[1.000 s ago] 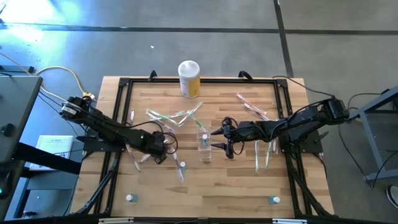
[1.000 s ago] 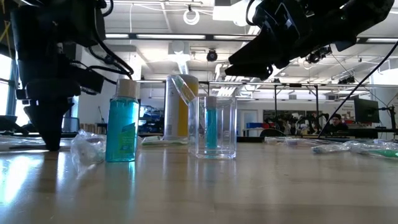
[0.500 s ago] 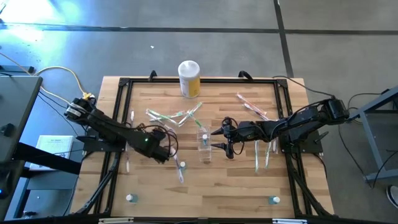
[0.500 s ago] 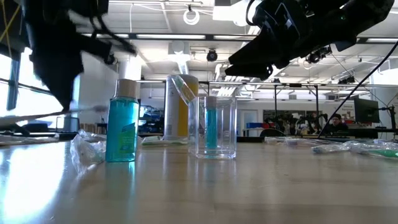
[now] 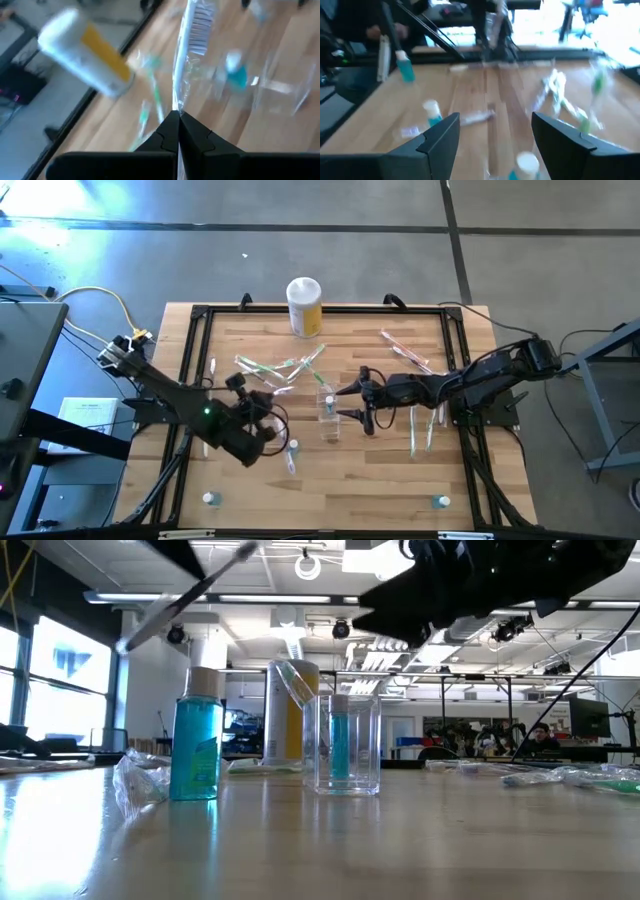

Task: Pick & Place toothbrushing station
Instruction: Put the purple toothbrush into the transparent organizer

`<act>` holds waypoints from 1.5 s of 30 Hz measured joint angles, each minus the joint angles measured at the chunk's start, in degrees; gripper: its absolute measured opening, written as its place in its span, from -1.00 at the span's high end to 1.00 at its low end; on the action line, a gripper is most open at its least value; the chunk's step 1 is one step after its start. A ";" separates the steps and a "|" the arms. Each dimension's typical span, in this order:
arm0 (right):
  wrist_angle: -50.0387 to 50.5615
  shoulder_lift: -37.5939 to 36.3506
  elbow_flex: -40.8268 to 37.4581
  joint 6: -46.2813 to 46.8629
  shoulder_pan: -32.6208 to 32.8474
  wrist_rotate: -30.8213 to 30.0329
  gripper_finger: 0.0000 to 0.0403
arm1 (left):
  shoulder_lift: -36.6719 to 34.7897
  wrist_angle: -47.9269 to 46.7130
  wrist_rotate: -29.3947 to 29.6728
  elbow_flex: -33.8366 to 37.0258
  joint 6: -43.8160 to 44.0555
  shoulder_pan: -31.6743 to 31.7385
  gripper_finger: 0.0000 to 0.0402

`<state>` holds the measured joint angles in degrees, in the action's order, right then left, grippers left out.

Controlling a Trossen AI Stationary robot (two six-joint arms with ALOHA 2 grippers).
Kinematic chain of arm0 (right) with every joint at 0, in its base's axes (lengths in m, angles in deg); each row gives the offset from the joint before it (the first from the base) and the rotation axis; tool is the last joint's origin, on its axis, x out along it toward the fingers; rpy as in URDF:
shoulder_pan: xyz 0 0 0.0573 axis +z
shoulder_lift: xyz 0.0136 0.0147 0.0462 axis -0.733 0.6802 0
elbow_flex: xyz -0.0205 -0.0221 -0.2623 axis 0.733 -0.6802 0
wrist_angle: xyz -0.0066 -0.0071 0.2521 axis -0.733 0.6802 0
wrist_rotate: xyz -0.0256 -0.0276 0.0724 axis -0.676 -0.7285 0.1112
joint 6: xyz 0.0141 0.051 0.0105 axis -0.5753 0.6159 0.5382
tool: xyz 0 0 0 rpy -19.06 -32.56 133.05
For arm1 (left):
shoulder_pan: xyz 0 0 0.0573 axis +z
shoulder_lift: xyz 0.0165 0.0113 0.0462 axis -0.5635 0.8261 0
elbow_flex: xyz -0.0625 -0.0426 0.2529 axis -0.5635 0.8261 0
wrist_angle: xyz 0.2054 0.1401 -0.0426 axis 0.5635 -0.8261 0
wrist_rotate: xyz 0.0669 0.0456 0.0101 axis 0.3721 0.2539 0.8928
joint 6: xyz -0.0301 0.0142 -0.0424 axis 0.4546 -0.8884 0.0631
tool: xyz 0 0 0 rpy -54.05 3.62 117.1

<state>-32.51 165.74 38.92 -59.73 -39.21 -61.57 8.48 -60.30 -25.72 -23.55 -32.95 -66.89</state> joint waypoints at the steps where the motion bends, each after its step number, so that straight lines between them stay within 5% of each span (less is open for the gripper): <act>1: -1.34 0.00 0.00 -1.04 0.53 0.04 -0.18 | -0.30 3.26 0.08 0.02 -2.78 0.01 1.00; 9: -12.03 0.00 0.00 -12.28 6.52 -4.69 -0.18 | -0.12 37.65 -10.21 0.01 -33.82 0.36 1.00; 13: -16.15 0.00 0.00 -16.04 9.84 -6.40 -0.18 | 1.18 46.38 -12.55 -0.01 -41.96 0.36 1.00; 22: -22.64 0.00 0.00 -24.73 14.24 -6.21 -0.18 | 6.20 54.60 -22.58 0.12 -45.69 5.73 1.00; 39: -20.84 0.55 0.00 -24.75 14.21 -9.14 -0.17 | 8.53 60.18 -26.20 -0.03 -50.25 9.32 1.00; 45: -20.80 0.55 0.00 -24.77 14.22 -9.08 0.07 | 8.53 60.21 -26.35 -0.03 -50.25 9.32 1.00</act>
<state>-53.31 166.28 38.92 -84.50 -24.99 -70.65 17.01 -0.09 -52.08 -23.58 -83.20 -57.57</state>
